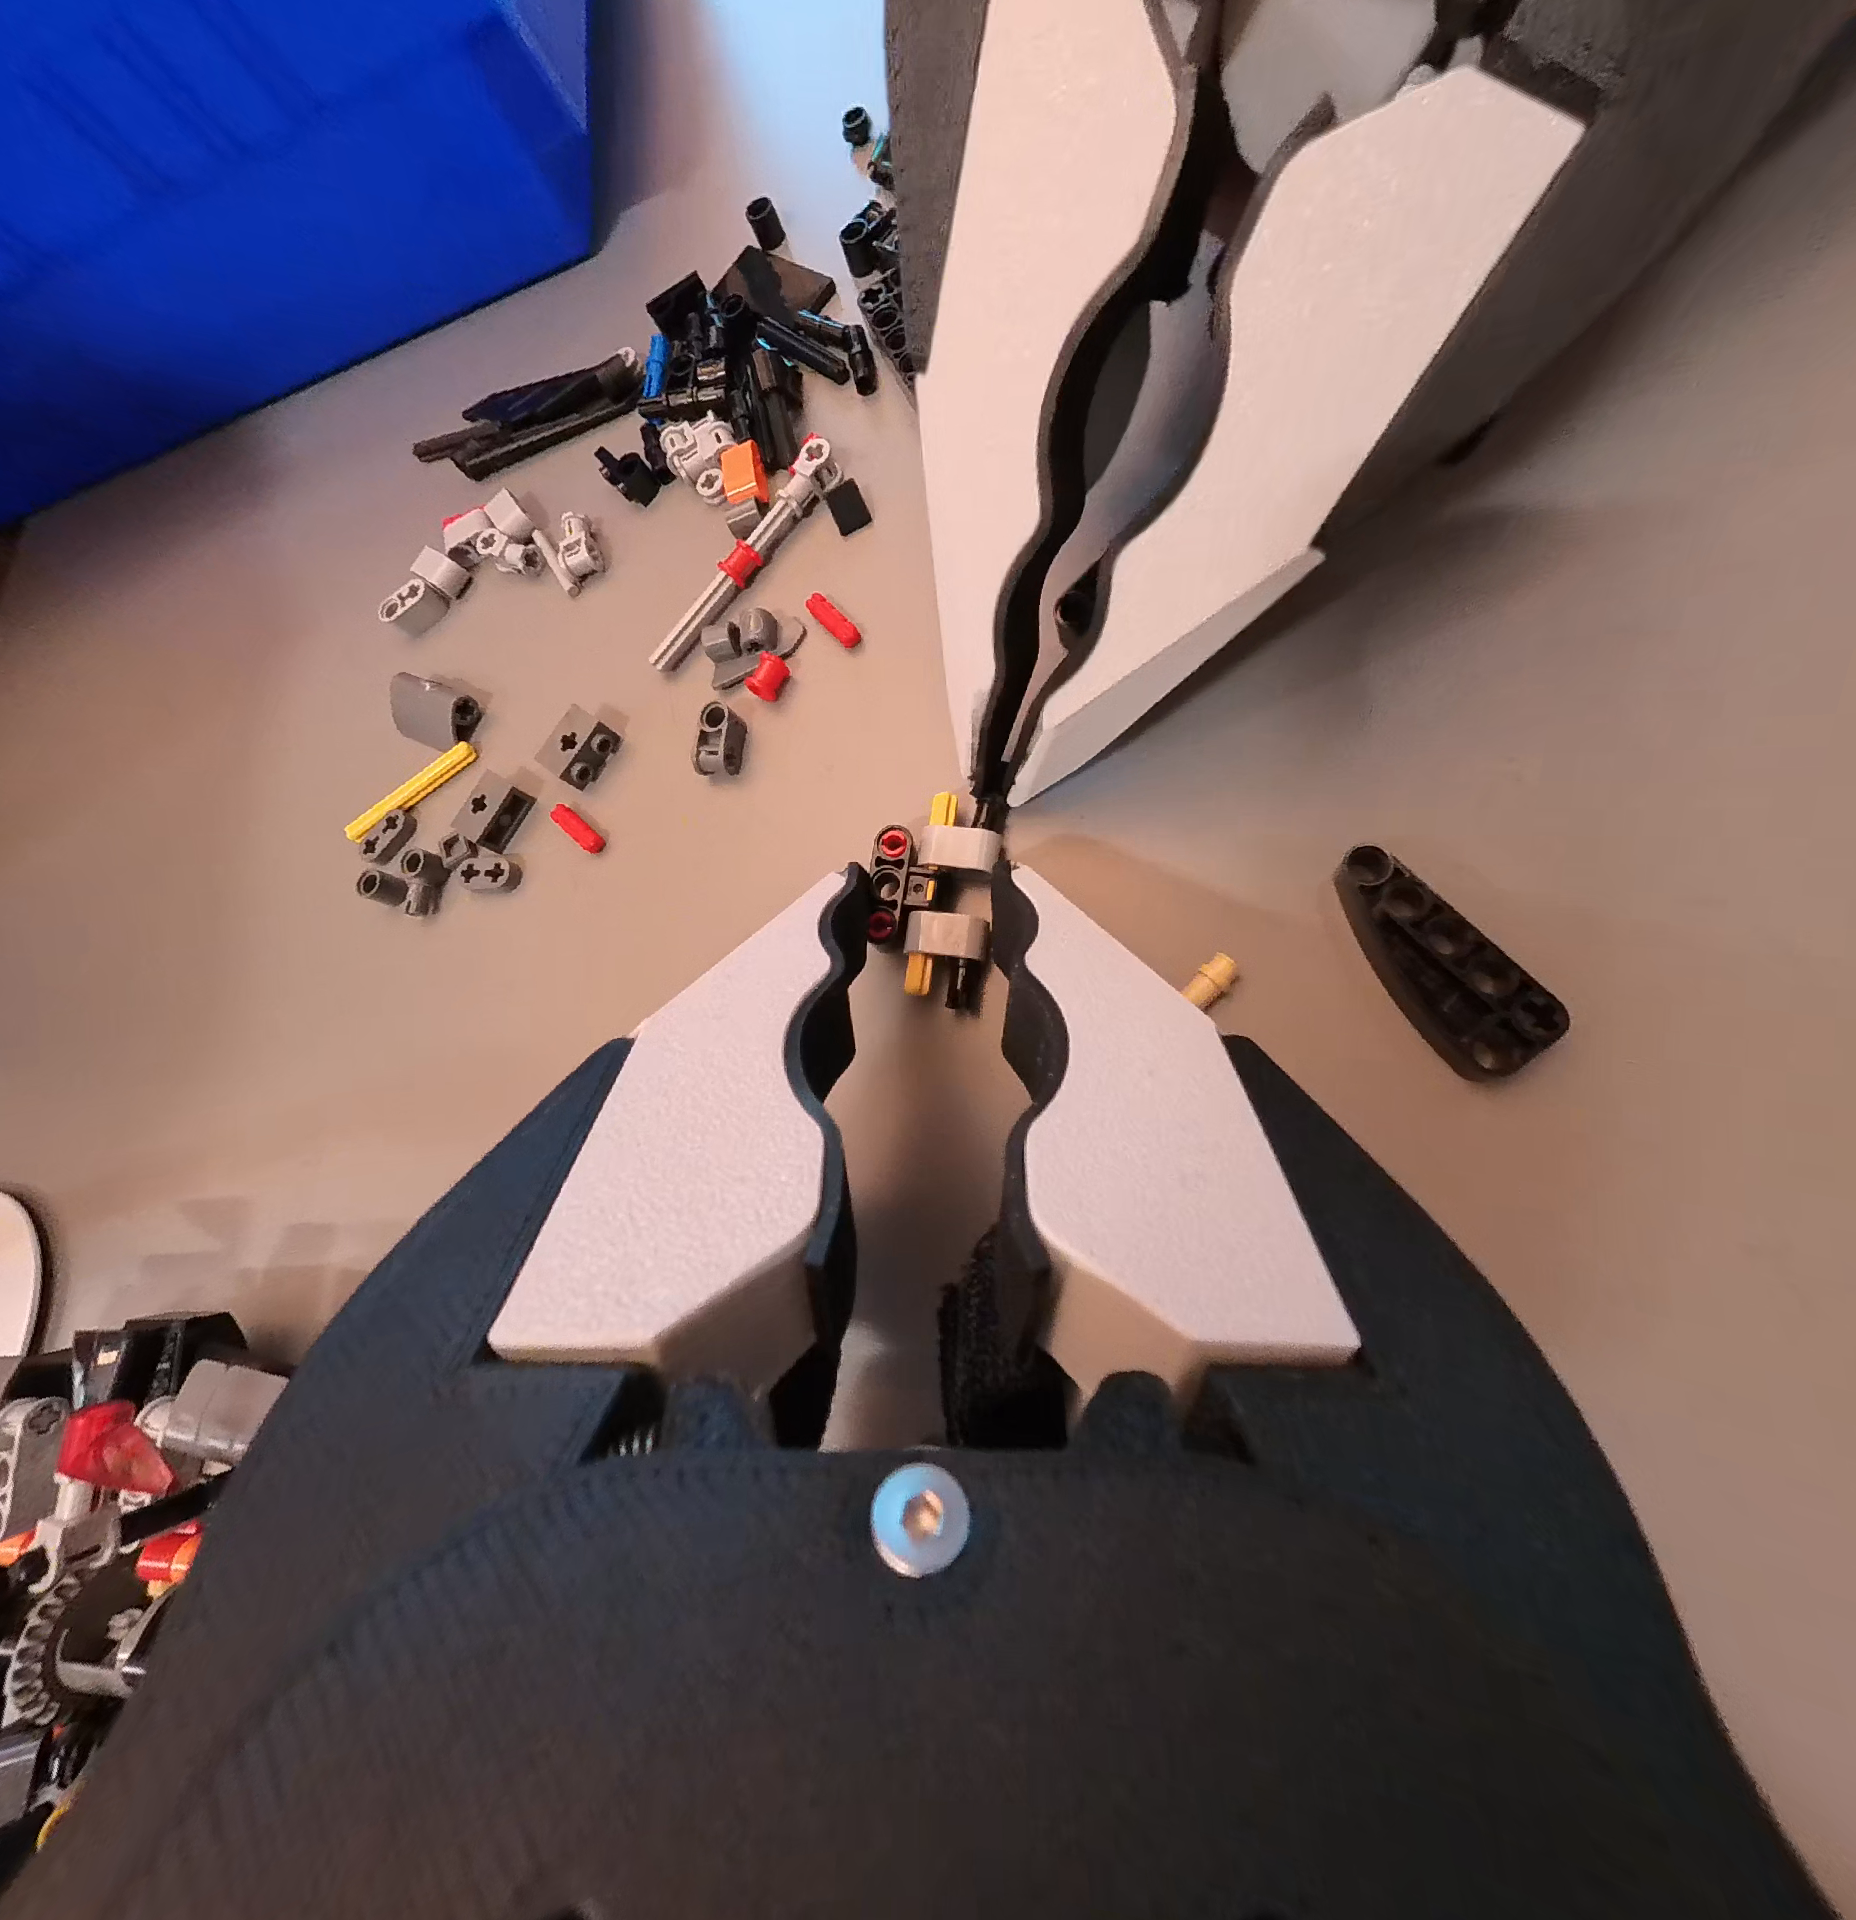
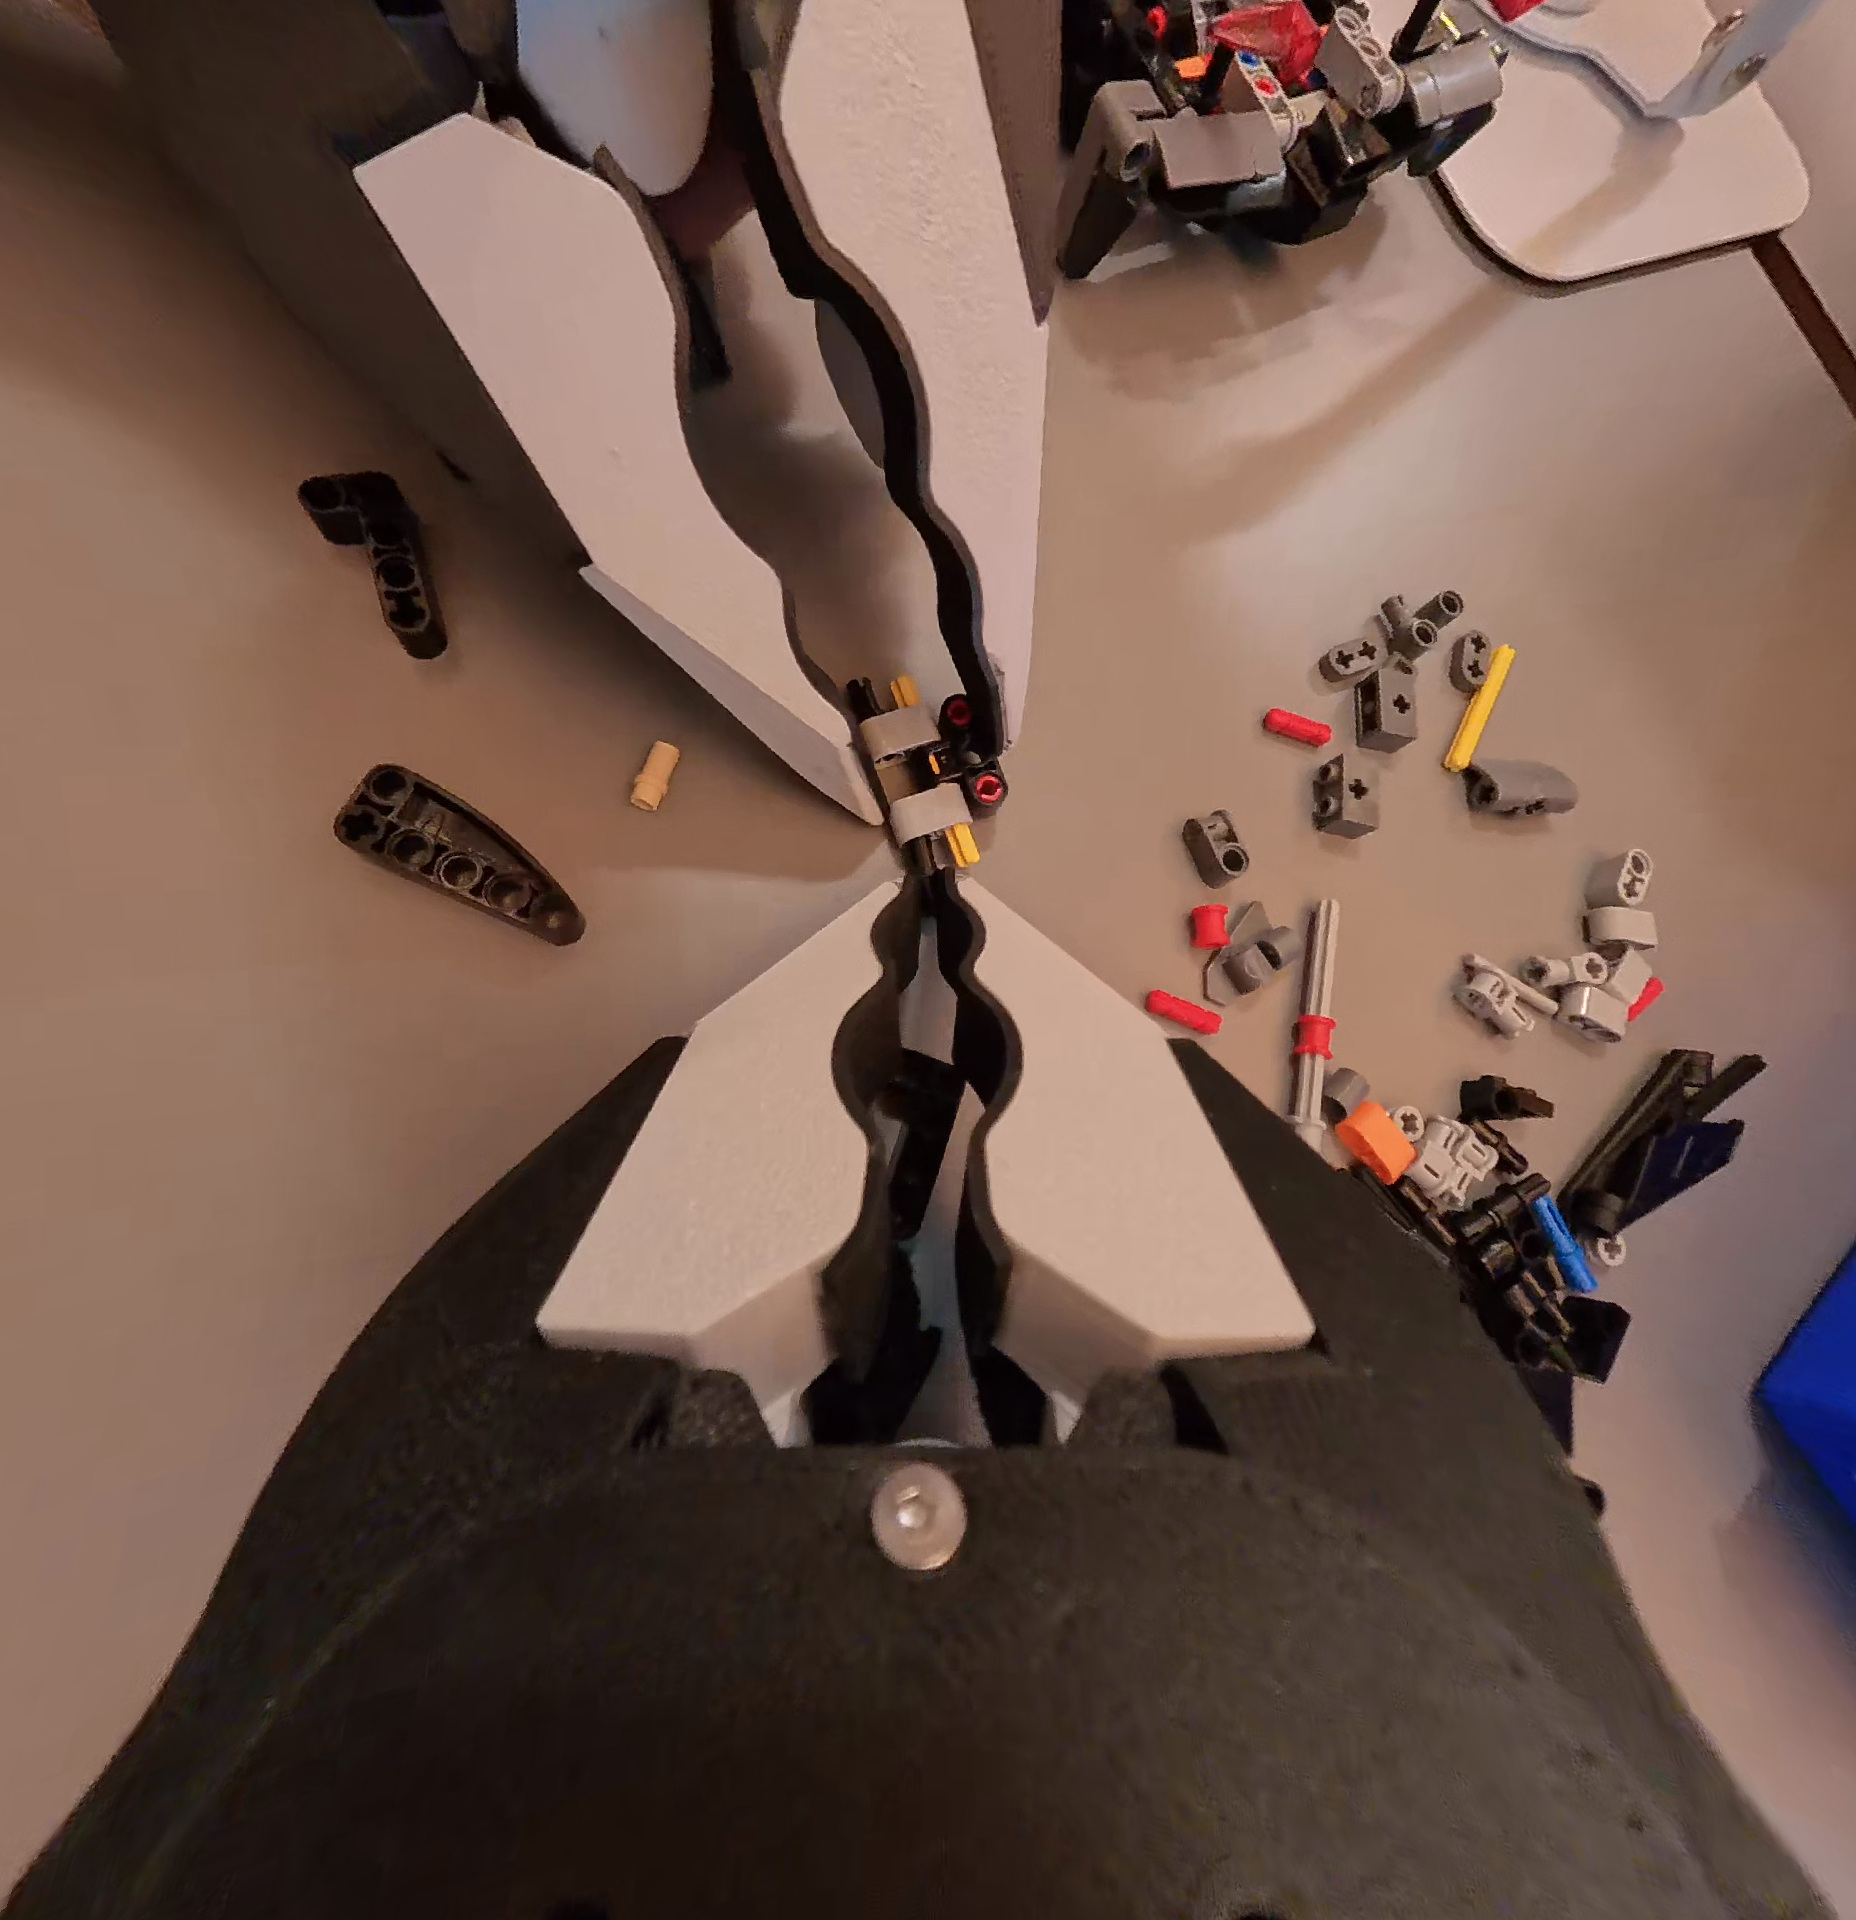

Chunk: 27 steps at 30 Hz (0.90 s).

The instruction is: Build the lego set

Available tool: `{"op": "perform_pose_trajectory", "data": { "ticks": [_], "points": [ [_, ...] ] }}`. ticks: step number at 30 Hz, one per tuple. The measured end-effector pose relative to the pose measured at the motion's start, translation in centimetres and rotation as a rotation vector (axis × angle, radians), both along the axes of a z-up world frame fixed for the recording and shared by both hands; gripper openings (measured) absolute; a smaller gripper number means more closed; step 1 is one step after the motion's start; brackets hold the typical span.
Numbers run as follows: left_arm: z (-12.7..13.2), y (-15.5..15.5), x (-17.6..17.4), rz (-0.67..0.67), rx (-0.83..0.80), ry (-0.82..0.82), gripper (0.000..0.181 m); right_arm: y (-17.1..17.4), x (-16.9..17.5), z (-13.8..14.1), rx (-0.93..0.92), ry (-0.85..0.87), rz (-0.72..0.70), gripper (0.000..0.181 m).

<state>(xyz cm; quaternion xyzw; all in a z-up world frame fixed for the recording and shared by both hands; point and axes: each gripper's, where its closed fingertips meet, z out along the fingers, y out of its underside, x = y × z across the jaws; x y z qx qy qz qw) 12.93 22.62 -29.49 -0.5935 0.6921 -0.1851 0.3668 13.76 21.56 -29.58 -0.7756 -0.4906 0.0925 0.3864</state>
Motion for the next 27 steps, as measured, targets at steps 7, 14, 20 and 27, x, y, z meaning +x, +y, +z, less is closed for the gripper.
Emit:
{"op": "perform_pose_trajectory", "data": {
  "ticks": [7,14,20,27],
  "points": [
    [0.00,0.03,0.02,0.007,0.006,0.003,0.022,-0.14,-0.24,0.05,-0.002,0.016,0.023,0.001],
    [-0.02,-0.02,0.03,0.008,0.007,0.008,0.022,-0.02,-0.29,0.07,-0.027,0.057,0.051,0.000],
    [-0.02,-0.03,0.05,0.007,0.003,0.005,0.022,0.09,-0.51,0.07,-0.037,0.075,0.092,0.000],
    [-0.02,-0.02,0.06,0.009,0.001,0.002,0.022,0.23,-0.94,0.11,-0.041,0.087,0.111,0.001]
  ]
}}
